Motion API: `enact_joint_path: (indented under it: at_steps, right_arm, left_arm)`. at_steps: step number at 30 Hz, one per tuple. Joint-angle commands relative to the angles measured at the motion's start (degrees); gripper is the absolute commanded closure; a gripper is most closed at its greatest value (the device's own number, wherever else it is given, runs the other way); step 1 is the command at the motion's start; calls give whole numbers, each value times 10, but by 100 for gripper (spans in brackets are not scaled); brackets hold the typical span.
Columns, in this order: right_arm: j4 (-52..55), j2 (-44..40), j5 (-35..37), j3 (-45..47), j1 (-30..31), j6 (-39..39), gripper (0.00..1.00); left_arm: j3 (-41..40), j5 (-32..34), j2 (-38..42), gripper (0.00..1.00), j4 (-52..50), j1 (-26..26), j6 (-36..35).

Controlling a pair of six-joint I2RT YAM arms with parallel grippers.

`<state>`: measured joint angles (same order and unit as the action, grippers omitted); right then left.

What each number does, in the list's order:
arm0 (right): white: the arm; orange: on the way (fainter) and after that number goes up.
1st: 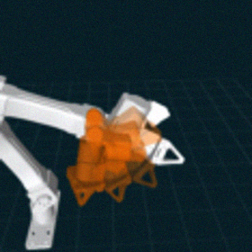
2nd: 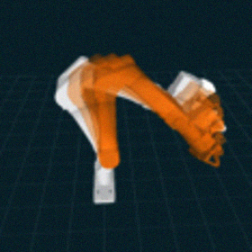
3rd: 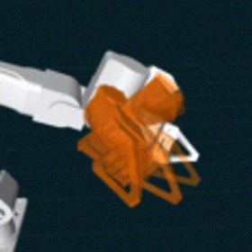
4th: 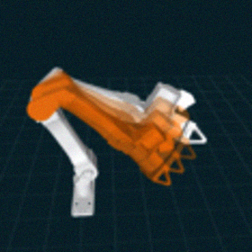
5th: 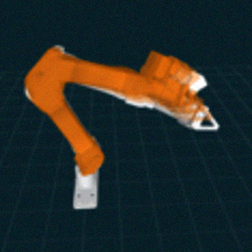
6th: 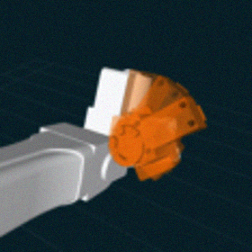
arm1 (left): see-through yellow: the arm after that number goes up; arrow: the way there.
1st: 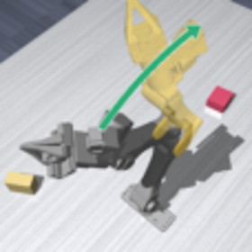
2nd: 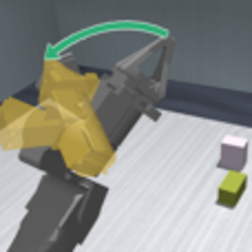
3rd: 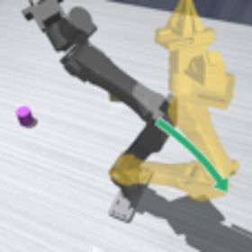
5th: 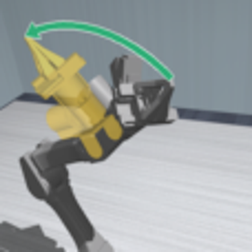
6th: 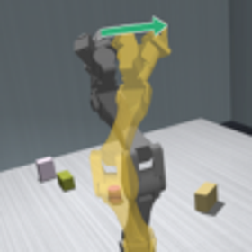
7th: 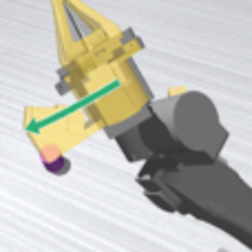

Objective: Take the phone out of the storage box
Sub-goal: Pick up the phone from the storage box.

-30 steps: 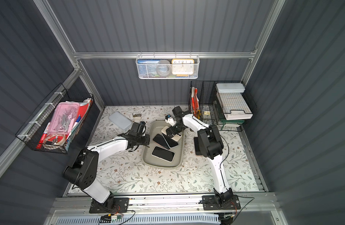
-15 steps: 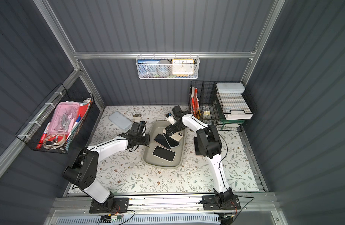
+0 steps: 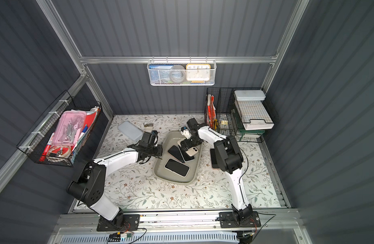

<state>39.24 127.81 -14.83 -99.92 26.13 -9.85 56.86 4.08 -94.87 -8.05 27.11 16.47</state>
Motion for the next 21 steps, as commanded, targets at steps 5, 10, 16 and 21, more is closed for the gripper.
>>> enact_joint_path:
  at_steps: [5,10,16,21]
  right_arm:
    - [27,0,37,31,16,23,13]
    - [27,2,43,36,25,19,11]
    - [27,3,47,35,30,20,14]
    - [21,-7,55,42,30,28,18]
  left_arm:
    - [9,-6,25,78,1,3,-9]
    - [11,-6,22,76,0,3,-9]
    - [13,-3,24,59,0,3,-7]
    - [11,0,28,45,-1,3,-6]
